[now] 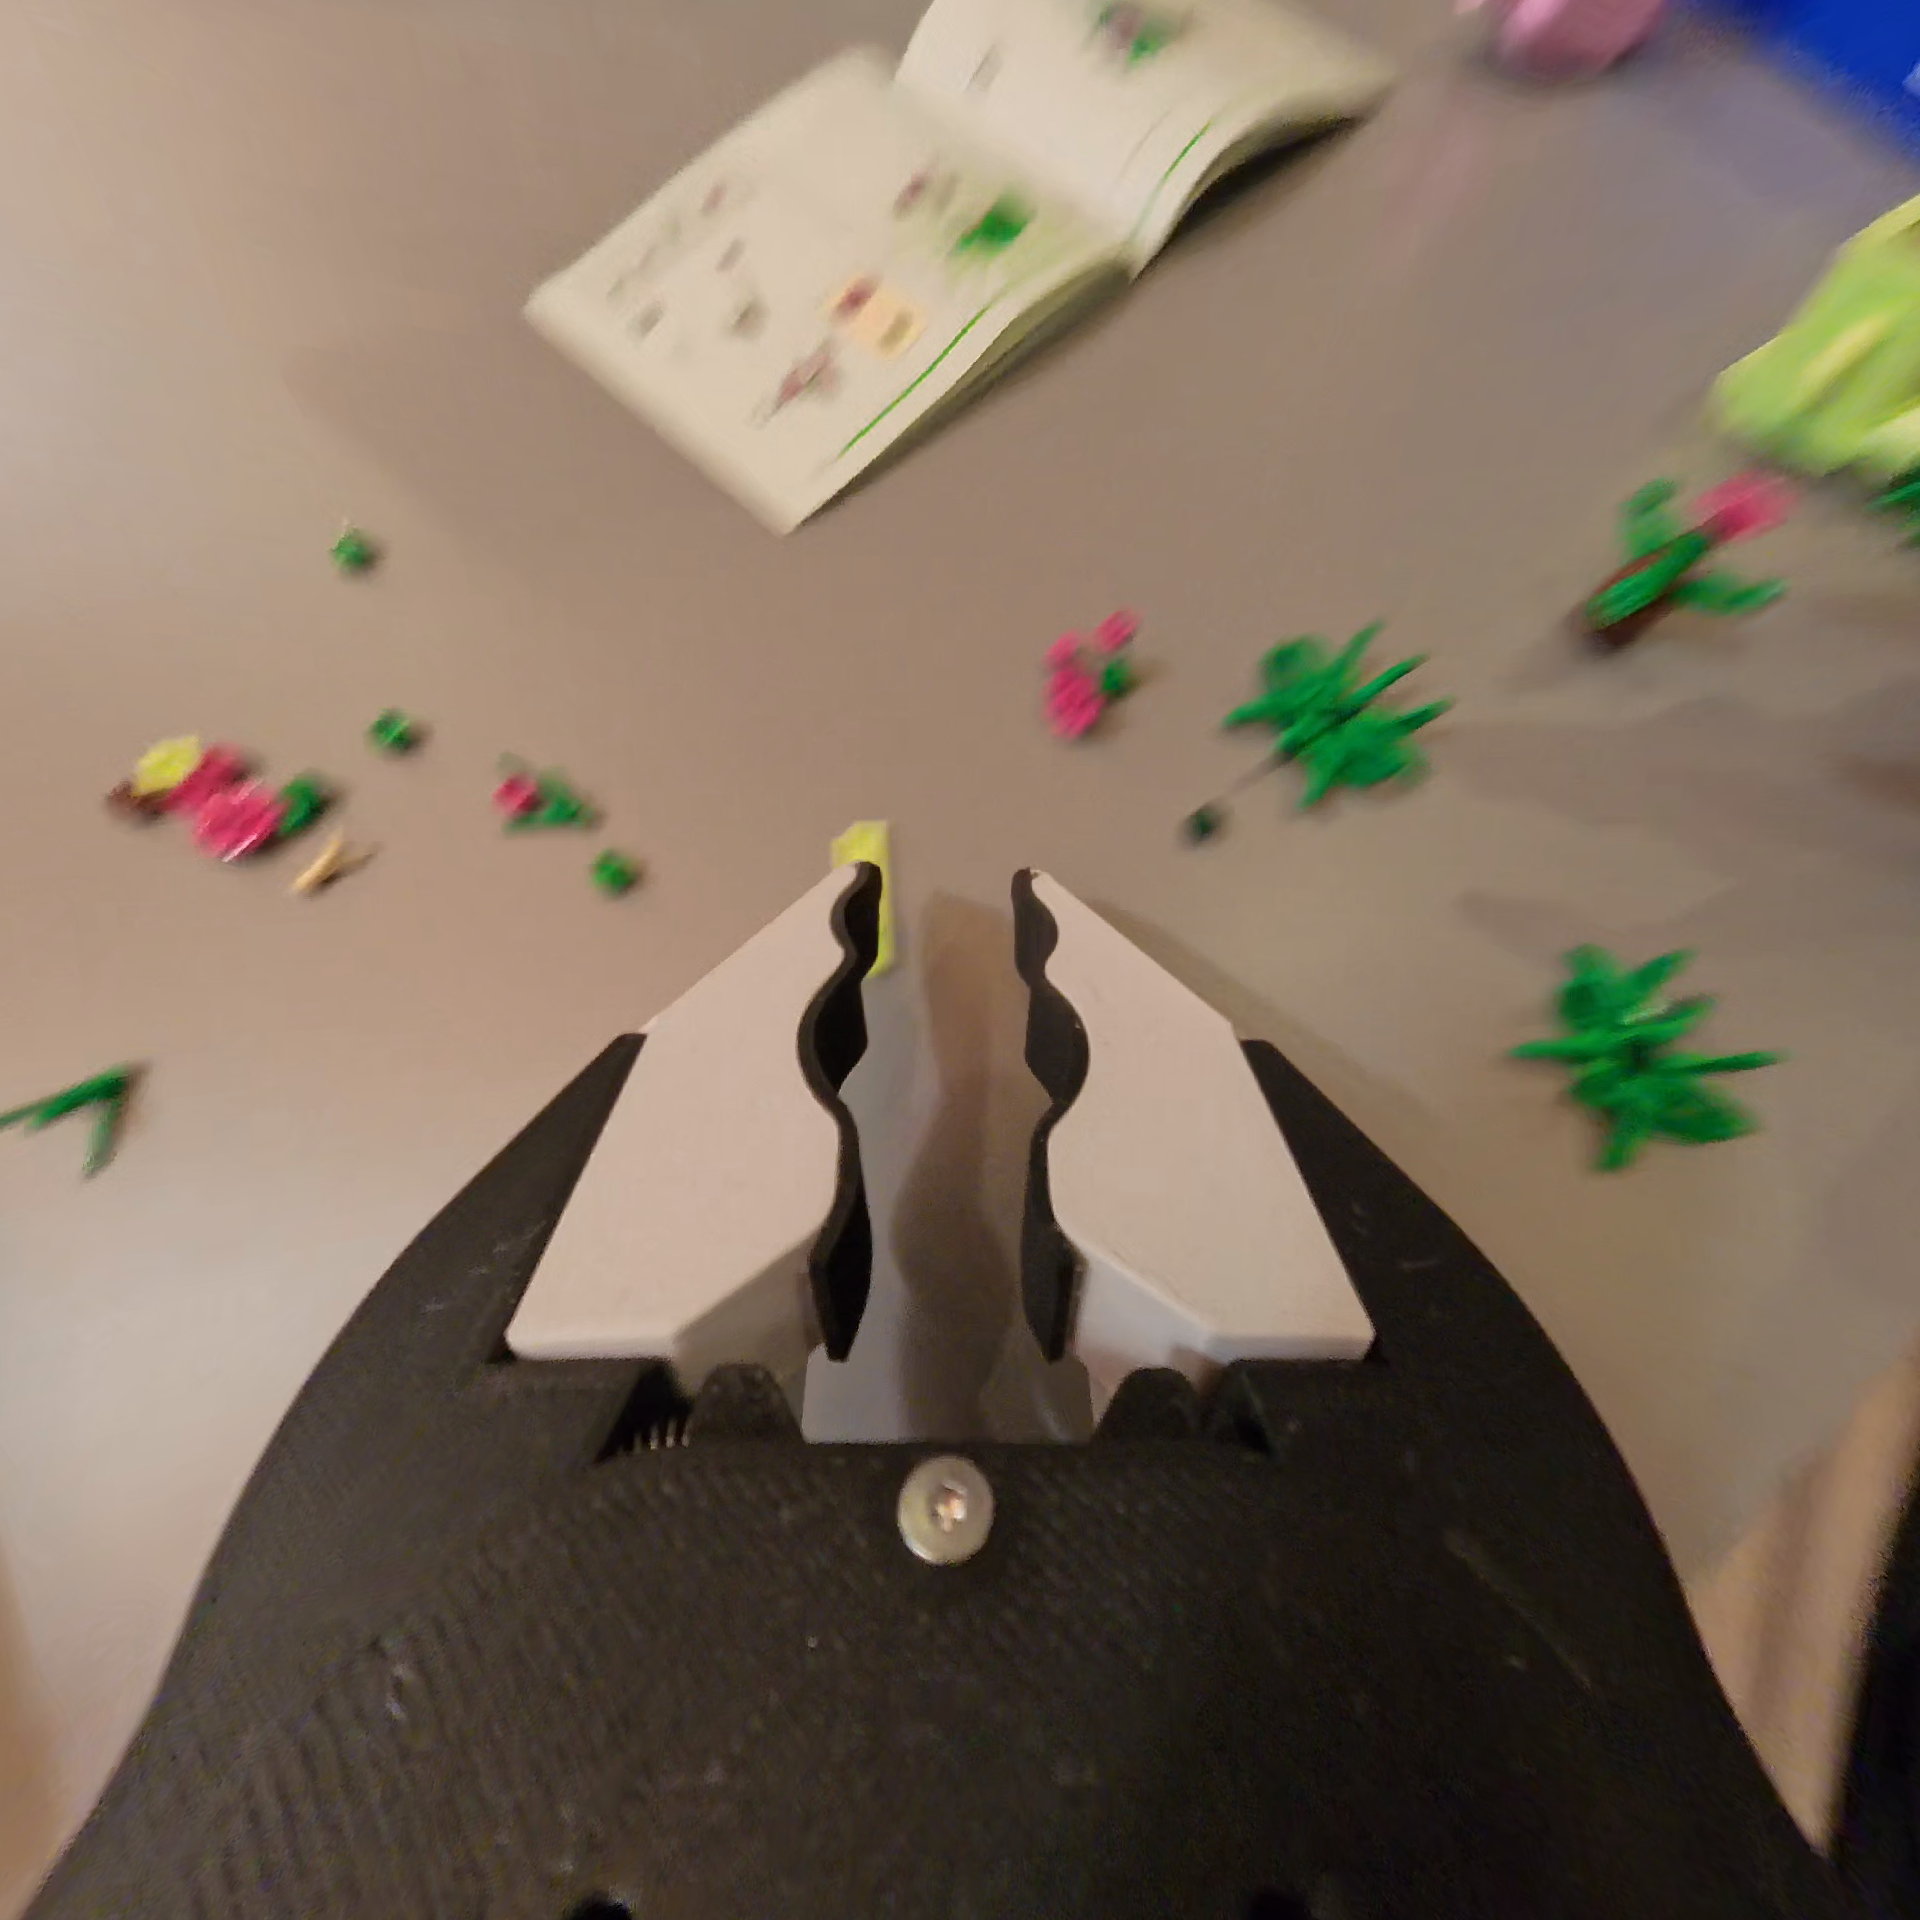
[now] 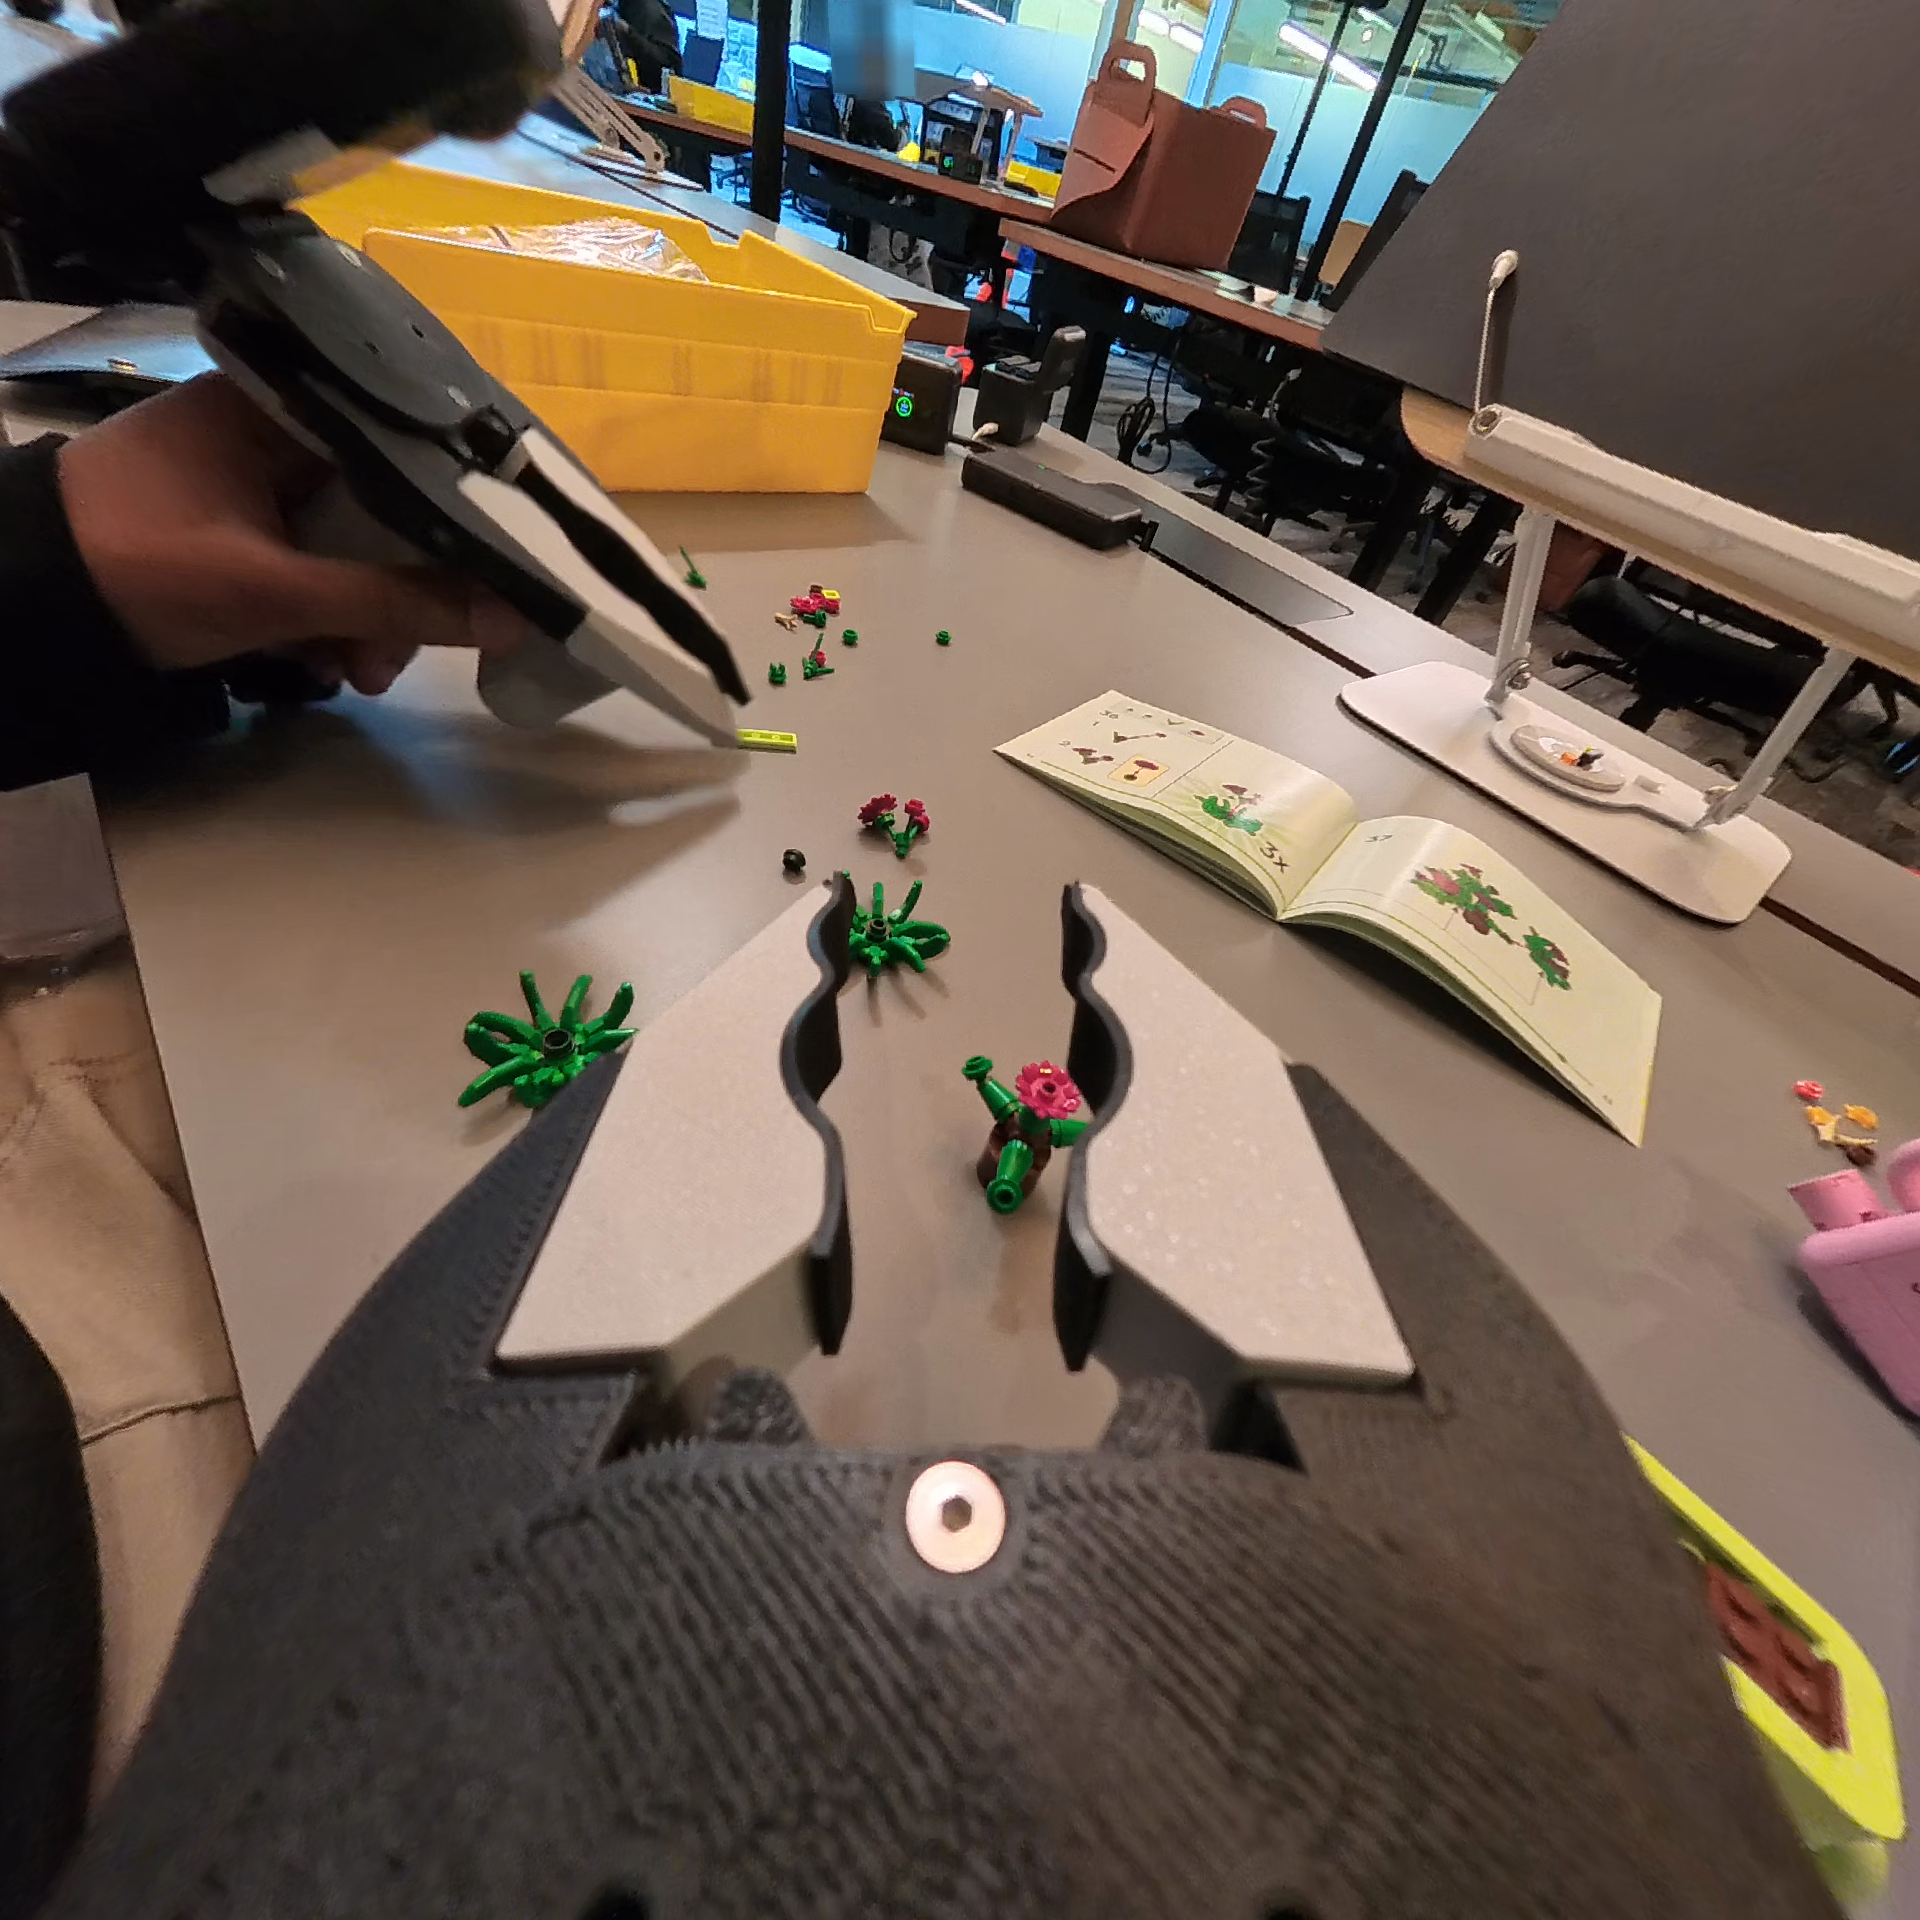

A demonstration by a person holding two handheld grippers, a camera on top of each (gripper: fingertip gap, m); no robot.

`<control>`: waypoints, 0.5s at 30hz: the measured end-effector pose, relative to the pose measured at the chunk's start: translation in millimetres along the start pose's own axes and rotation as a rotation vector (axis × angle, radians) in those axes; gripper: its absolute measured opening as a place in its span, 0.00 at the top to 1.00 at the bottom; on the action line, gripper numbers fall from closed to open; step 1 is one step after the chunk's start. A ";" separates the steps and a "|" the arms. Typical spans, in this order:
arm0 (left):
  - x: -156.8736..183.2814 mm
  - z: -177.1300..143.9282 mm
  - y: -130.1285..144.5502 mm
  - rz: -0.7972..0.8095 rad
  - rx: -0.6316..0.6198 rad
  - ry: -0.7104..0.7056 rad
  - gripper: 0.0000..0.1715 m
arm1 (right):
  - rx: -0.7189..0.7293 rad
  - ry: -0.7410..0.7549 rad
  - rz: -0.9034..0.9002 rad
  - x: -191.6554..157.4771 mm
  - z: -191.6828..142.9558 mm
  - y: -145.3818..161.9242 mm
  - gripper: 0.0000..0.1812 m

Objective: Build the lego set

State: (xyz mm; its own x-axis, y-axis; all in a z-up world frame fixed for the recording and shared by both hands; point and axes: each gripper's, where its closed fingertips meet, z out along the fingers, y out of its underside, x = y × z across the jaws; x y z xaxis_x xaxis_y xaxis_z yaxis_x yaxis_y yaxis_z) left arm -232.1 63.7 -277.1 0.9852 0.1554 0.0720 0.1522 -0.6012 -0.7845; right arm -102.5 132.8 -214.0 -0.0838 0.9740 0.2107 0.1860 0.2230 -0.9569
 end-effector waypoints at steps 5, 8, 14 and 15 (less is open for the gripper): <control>19.9 20.0 -10.7 0.013 -0.024 0.054 0.86 | -0.012 -0.009 0.006 -0.4 1.2 1.5 0.78; 23.4 28.8 -14.6 0.033 -0.025 0.065 0.91 | -0.009 -0.007 0.006 -0.2 0.8 1.1 0.78; 27.3 38.0 -16.5 0.052 -0.051 0.070 0.90 | -0.006 -0.007 0.007 0.0 0.5 0.9 0.78; 27.4 39.1 -16.4 0.052 -0.056 0.070 0.90 | -0.007 -0.007 0.006 -0.1 0.5 0.9 0.78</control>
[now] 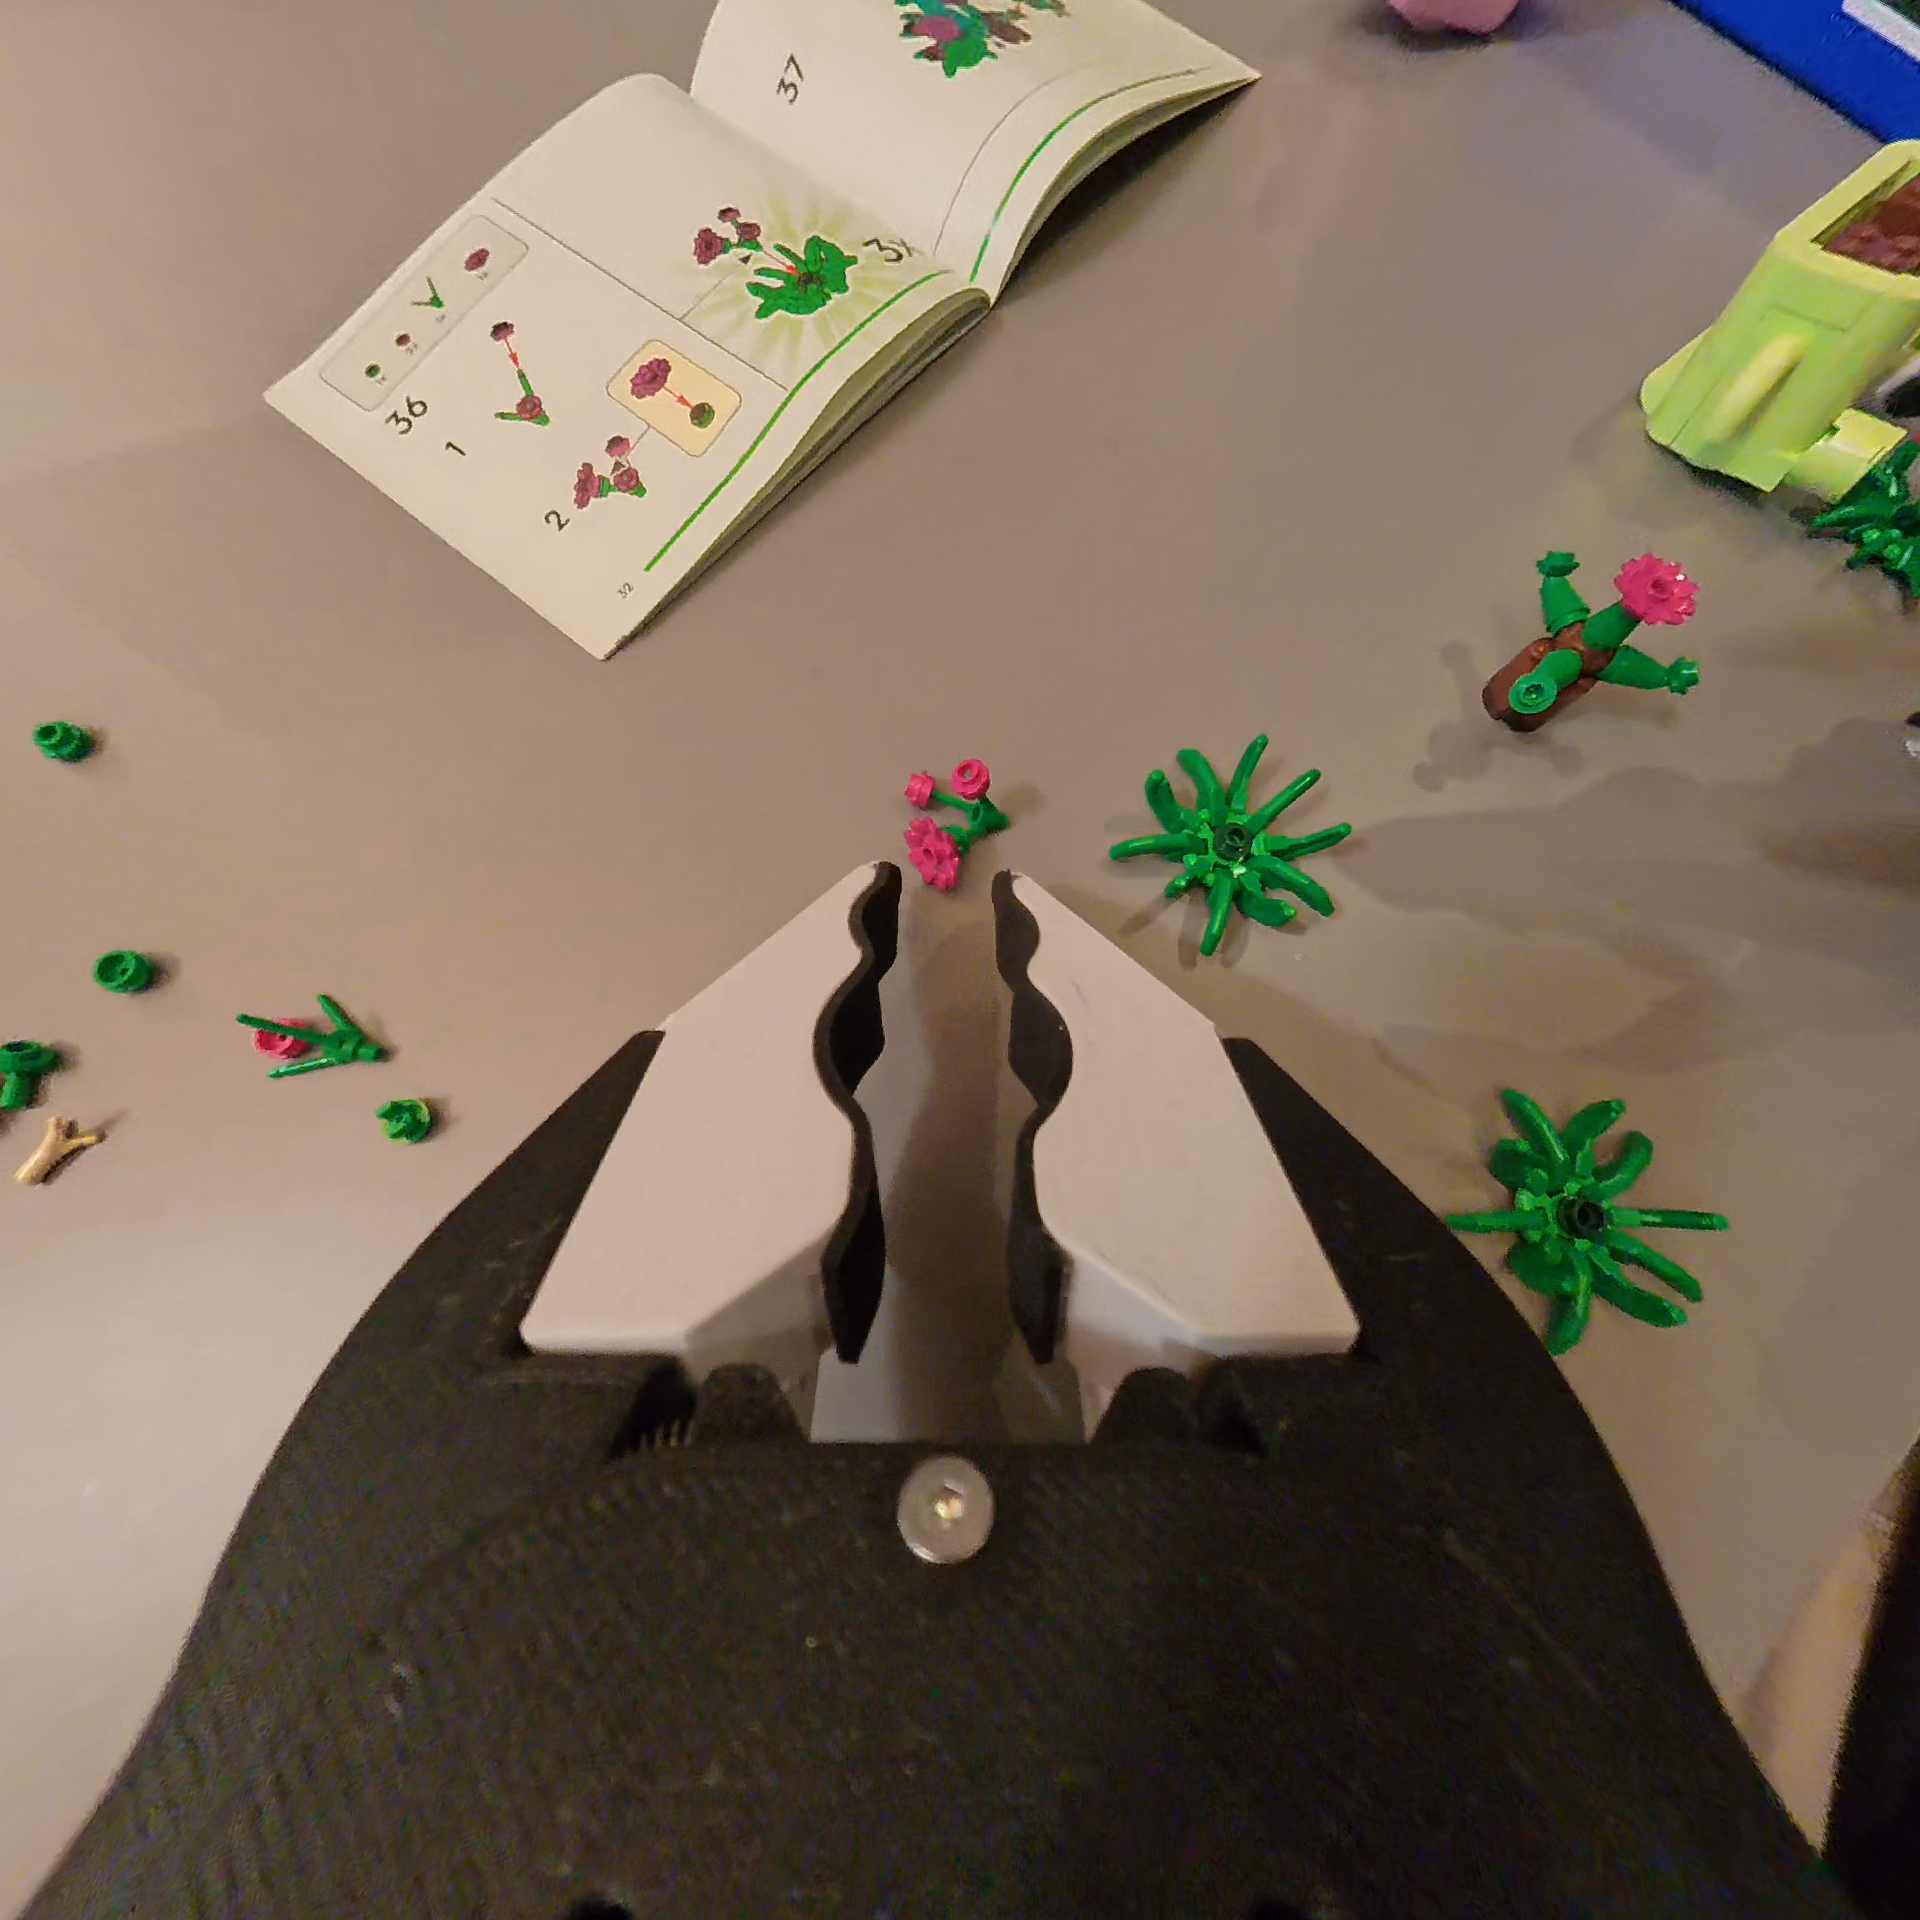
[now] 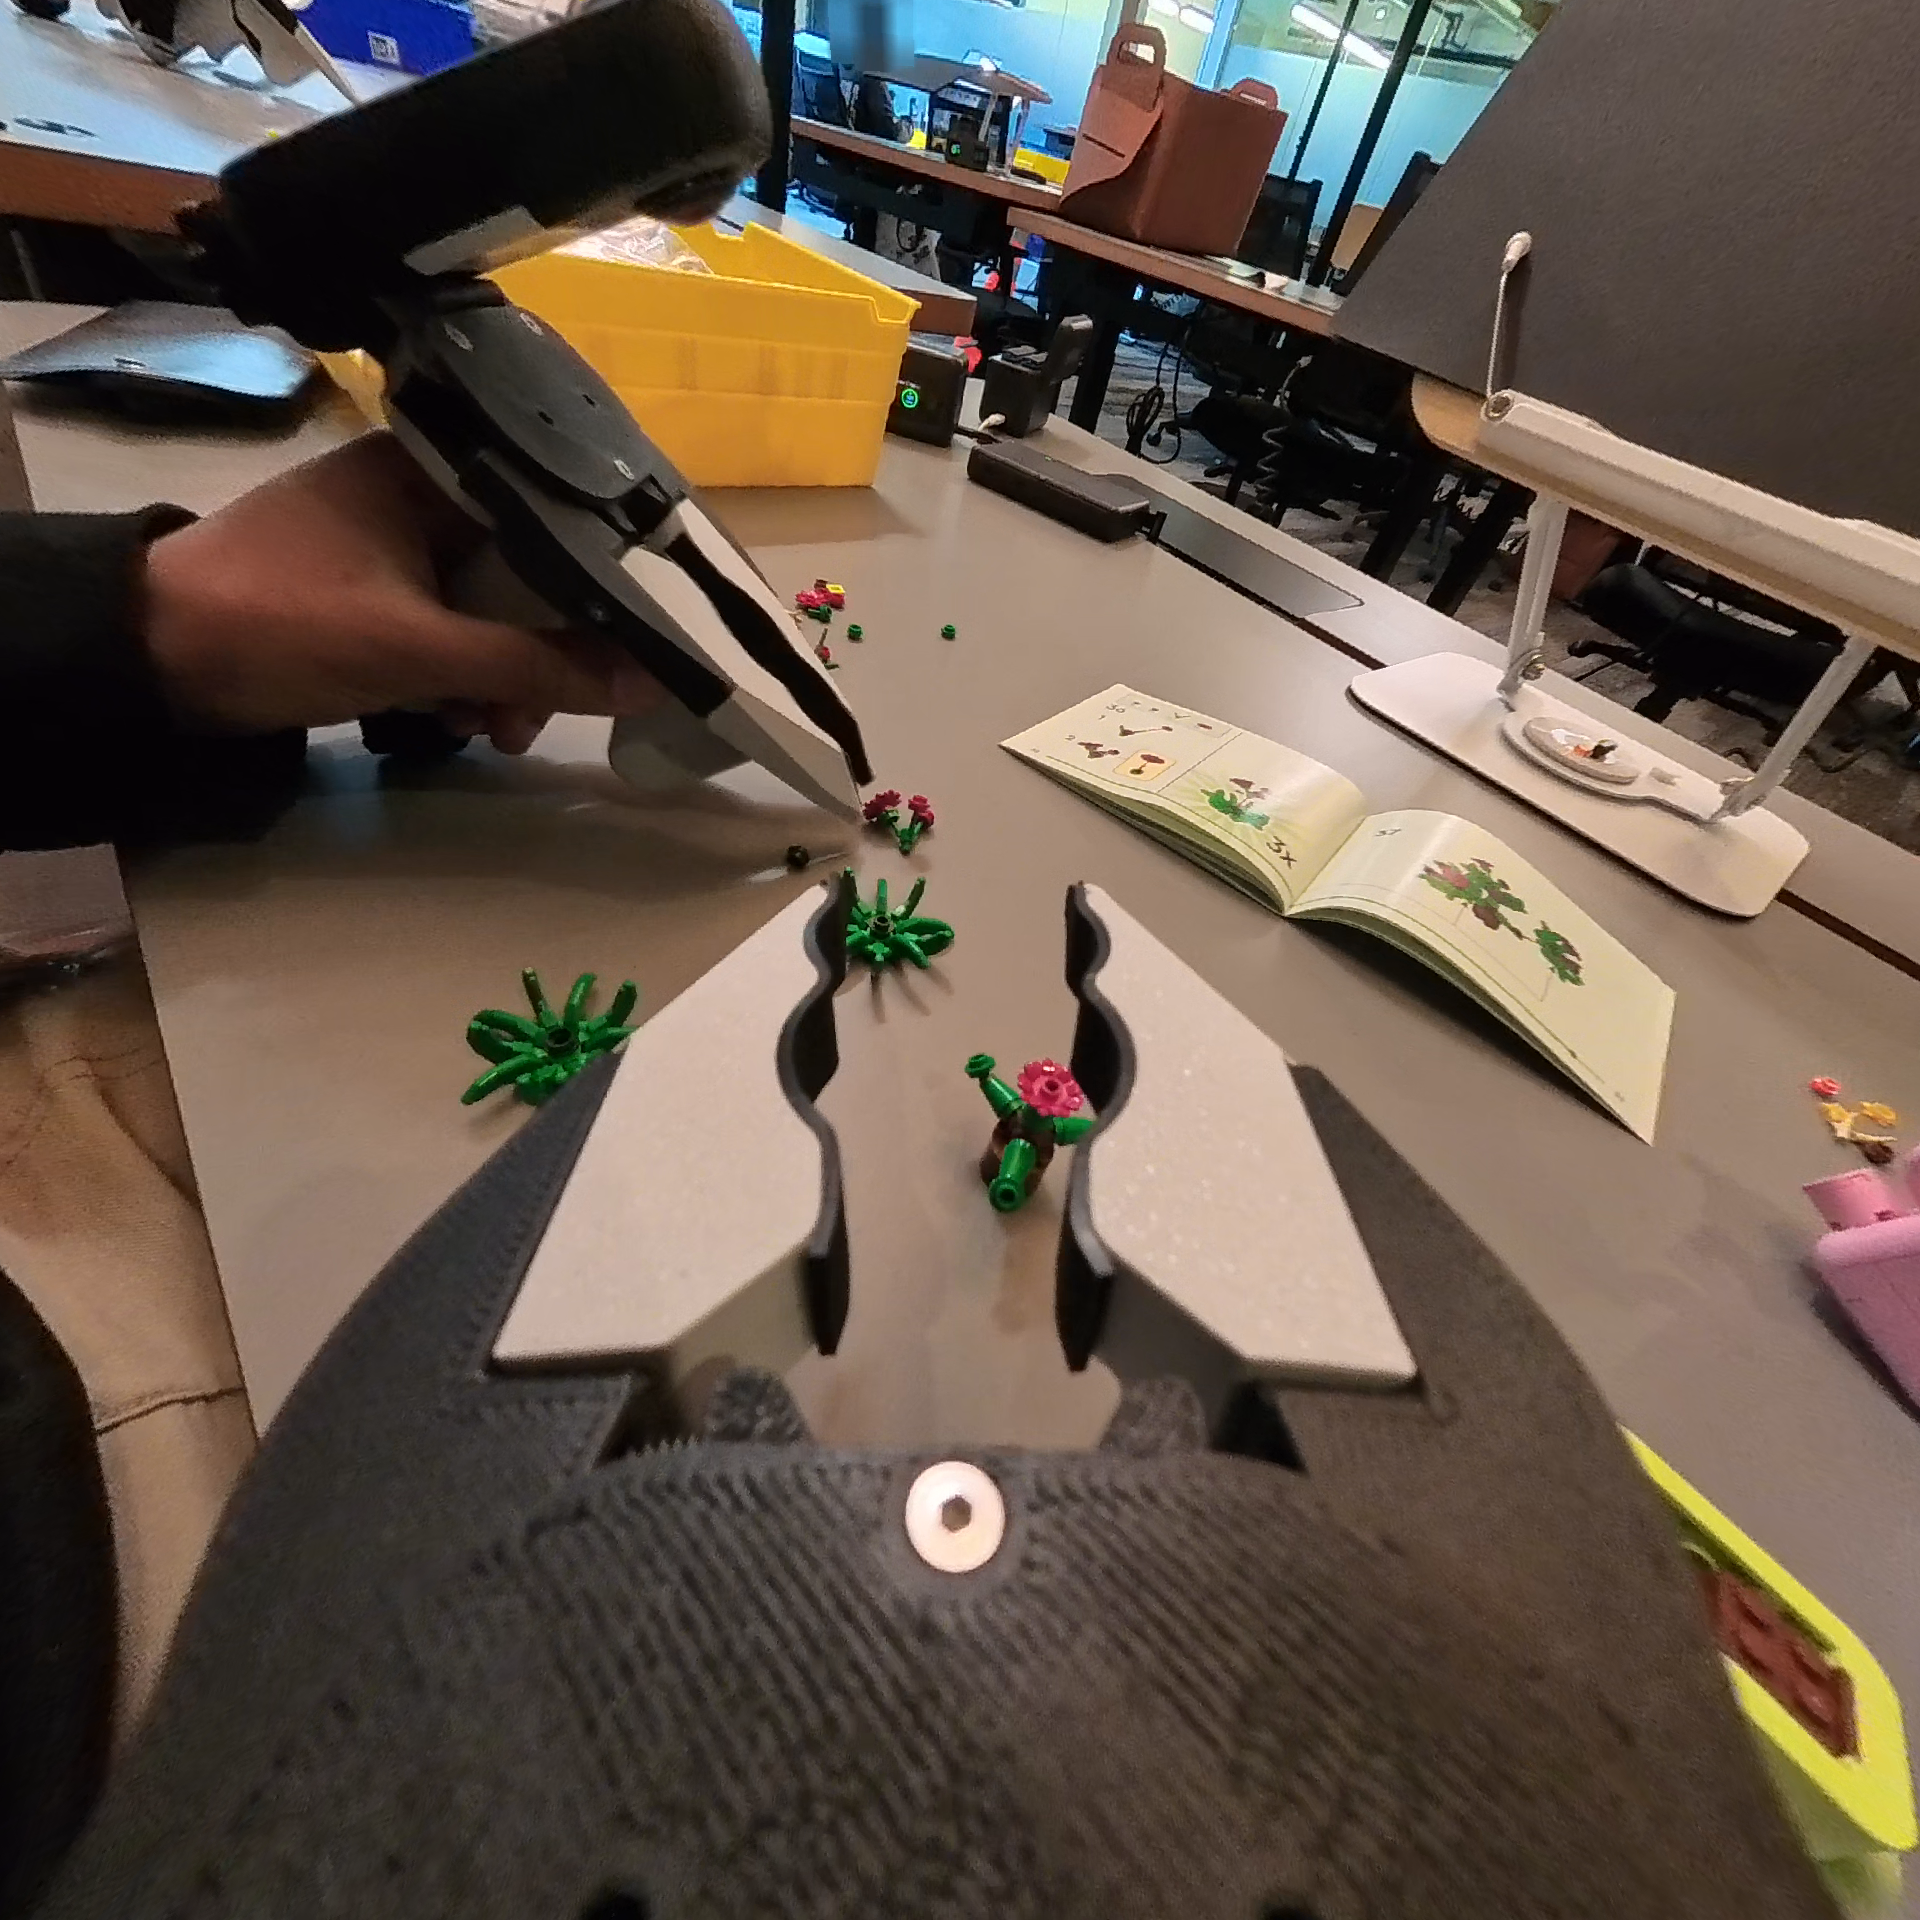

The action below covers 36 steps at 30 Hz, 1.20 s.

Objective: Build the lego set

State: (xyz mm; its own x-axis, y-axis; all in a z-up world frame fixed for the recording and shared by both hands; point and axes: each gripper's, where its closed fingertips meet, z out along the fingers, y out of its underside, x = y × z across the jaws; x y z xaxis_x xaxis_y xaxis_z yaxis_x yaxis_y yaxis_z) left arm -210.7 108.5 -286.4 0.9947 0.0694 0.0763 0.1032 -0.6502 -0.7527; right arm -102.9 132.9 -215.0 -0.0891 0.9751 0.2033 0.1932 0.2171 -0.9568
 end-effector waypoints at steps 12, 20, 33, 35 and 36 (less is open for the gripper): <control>4.6 1.8 -4.7 0.058 0.017 0.011 1.00 | -0.008 0.010 -0.026 -1.1 0.8 1.1 0.78; 30.5 -22.4 -24.1 0.388 0.174 -0.037 1.00 | 0.010 0.008 -0.034 -2.1 -1.2 -1.3 0.76; 123.6 -58.3 -20.8 0.714 0.287 0.178 1.00 | -0.215 -0.397 -0.020 -15.7 -33.6 -16.3 0.90; 131.7 -61.4 -19.8 0.741 0.302 0.190 1.00 | -0.257 -0.475 0.043 -18.6 -35.6 -13.6 0.89; 135.6 -63.0 -20.1 0.761 0.310 0.188 1.00 | -0.273 -0.521 0.090 -21.8 -36.1 -12.8 0.87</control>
